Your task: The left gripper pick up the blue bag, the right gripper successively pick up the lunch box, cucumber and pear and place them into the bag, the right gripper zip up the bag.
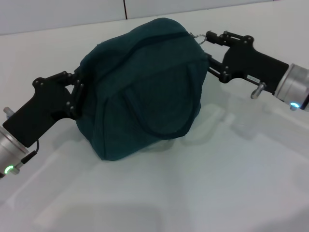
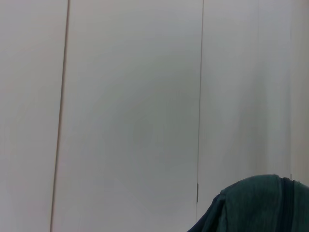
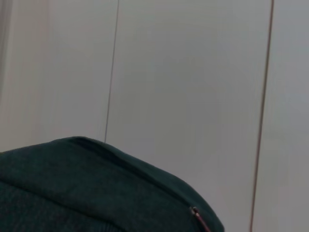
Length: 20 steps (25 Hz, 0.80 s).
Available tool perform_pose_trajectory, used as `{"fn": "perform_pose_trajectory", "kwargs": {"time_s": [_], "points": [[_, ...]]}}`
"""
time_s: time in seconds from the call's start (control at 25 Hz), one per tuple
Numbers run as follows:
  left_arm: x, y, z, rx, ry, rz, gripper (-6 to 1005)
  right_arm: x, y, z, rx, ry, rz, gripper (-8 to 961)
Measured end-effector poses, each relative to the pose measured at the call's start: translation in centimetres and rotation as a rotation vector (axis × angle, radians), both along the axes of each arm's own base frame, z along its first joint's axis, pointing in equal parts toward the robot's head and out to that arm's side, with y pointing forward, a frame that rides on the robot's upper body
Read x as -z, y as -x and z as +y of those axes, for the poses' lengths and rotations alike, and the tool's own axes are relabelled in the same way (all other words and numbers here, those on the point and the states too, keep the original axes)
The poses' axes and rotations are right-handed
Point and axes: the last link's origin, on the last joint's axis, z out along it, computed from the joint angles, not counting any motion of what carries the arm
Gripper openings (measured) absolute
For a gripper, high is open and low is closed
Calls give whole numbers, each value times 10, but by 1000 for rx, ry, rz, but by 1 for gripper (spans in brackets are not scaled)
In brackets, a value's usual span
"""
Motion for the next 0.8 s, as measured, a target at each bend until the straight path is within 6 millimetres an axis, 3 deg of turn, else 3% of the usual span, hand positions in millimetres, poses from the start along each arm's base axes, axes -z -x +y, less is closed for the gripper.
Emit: {"fn": "perform_pose_trajectory", "kwargs": {"time_s": [0.56, 0.8], "points": [[0, 0, 0, 0, -4, 1, 54, 9, 18, 5, -25, -2, 19, 450], [0, 0, 1, -3, -6, 2, 54, 13, 21, 6, -23, -4, 21, 353]]}}
